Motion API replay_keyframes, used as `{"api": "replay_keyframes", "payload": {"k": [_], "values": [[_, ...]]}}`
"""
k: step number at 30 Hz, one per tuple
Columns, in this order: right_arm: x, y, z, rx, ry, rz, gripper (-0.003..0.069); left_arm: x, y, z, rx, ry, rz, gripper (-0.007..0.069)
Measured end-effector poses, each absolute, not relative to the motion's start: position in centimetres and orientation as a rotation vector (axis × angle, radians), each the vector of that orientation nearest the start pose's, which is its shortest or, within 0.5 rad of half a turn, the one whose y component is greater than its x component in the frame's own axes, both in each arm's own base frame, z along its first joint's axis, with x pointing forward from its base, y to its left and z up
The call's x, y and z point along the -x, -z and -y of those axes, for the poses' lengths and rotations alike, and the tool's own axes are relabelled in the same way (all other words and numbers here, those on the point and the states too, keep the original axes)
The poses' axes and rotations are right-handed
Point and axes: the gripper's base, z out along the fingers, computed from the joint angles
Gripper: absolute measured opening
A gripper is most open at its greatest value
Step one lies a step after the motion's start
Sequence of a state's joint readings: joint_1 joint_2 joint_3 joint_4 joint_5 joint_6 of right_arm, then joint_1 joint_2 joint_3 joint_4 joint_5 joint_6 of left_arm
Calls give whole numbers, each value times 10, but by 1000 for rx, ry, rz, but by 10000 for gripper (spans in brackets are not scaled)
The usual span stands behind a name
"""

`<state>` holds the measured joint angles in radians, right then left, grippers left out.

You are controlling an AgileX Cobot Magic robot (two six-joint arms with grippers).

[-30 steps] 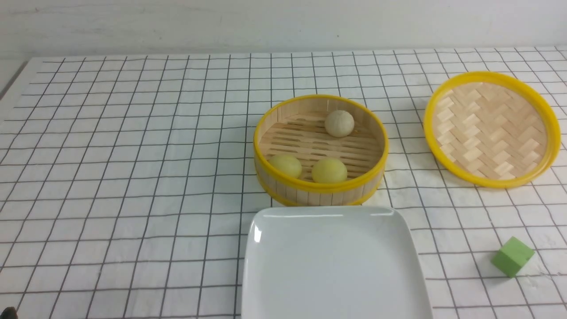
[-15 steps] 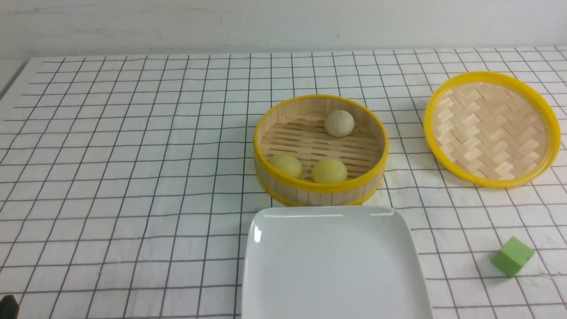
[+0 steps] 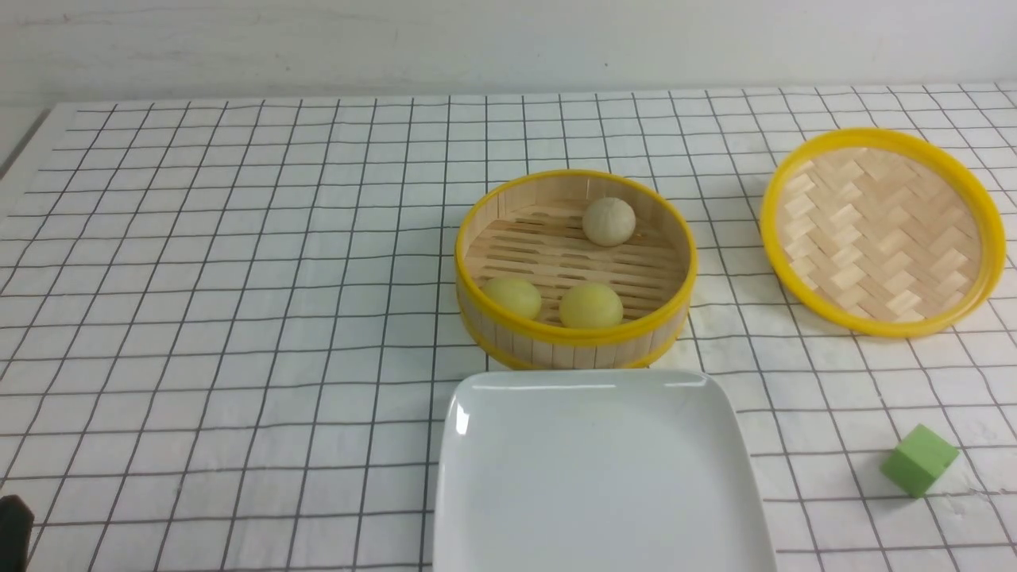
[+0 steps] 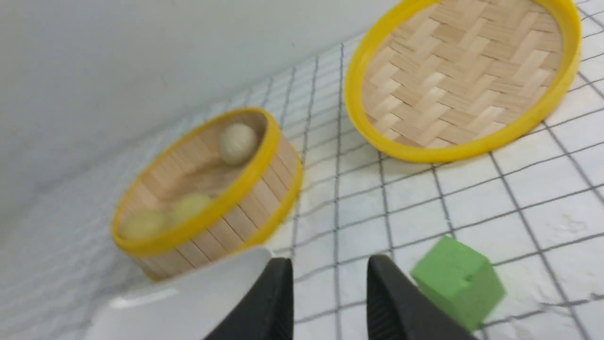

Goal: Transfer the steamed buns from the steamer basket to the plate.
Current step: Use the right arm to grab the steamed stuffed bun that is closest to it

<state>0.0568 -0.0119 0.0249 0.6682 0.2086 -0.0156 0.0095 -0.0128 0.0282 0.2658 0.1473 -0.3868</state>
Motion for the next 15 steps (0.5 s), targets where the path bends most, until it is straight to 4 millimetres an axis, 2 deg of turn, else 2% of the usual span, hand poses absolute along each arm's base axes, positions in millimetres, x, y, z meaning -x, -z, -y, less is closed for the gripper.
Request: {"api": "replay_keyframes", "payload": {"k": [1, 5, 9, 15], "values": [[-55, -193, -15, -484, -732, -1608, 242, -57, -194, -3, 193, 128, -1600, 241], [-55, -196, -15, -591, -852, -1556, 242, -57, -203, -1, 283, 283, -1488, 241], [-55, -199, -13, -673, -918, -1496, 242, -56, -212, 1, 341, 416, -1385, 241], [-55, -200, -12, -704, -944, -1474, 242, -55, -217, 2, 355, 478, -1328, 241]]}}
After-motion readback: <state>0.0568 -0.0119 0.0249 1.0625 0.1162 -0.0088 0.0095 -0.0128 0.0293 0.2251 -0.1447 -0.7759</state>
